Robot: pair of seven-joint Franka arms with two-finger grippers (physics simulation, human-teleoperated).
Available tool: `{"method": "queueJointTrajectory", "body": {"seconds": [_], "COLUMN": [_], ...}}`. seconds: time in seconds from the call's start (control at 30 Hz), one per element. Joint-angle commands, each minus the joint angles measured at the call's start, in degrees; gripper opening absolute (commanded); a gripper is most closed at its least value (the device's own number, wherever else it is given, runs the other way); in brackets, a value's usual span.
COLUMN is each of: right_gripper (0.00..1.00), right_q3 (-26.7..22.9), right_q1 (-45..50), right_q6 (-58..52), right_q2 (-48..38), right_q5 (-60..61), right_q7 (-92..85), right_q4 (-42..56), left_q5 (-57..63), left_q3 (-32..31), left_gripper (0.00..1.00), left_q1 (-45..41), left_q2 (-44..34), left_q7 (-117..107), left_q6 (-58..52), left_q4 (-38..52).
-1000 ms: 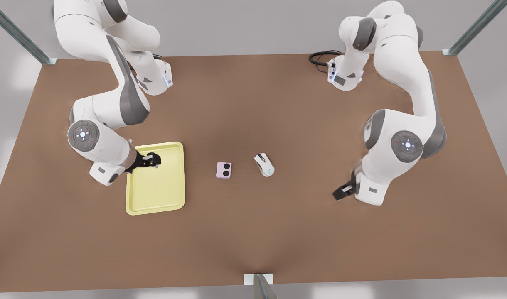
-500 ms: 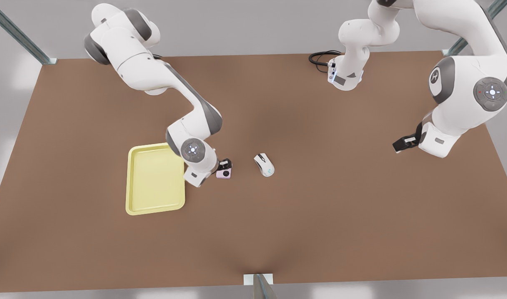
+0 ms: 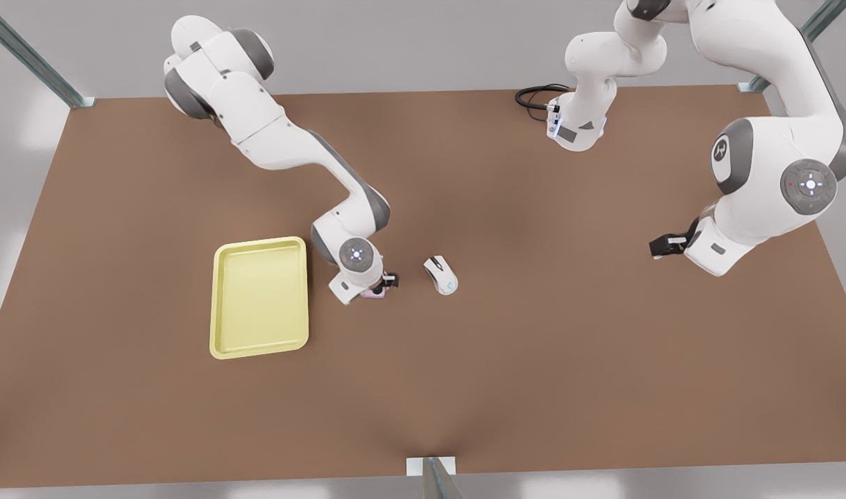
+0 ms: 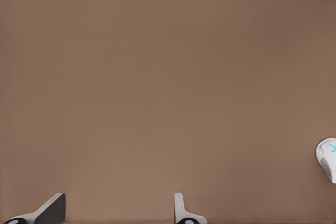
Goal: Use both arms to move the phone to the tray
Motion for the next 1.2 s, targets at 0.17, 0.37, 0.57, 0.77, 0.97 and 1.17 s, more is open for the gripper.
{"method": "queueJointTrajectory", "body": {"seconds": [0.17,0.37,0.57,0.77,0.97,1.17], "right_gripper": [1.0,1.0,1.0,0.99,0.97,0.96], "right_q3": [0.1,0.0,0.0,-0.1,0.1,0.1], "right_q1": [-0.2,-0.3,-0.6,-0.5,0.0,-0.3], "right_q6": [6.2,7.8,7.8,7.8,7.5,7.6], "right_q2": [2.7,3.3,3.6,3.8,3.0,1.4], "right_q5": [-0.5,-0.6,-0.7,-0.9,-0.7,-0.7], "right_q7": [12.3,11.5,10.5,9.2,9.4,6.7], "right_q4": [-0.1,-0.6,-0.7,-1.0,-2.3,-5.2], "left_q5": [0.2,0.2,0.2,0.2,0.2,0.1], "left_q3": [0.5,0.5,0.5,0.5,0.5,0.5], "left_gripper": [1.0,1.0,1.0,1.0,1.0,1.0], "left_q1": [0.0,0.0,0.0,-0.1,0.0,-0.1], "left_q2": [0.5,0.8,0.8,0.8,0.8,0.8], "left_q7": [8.7,8.7,8.7,8.7,8.7,8.7], "left_q6": [0.0,0.0,-0.1,0.0,0.0,-0.1], "left_q4": [-0.1,-0.1,-0.1,-0.1,-0.1,-0.1]}}
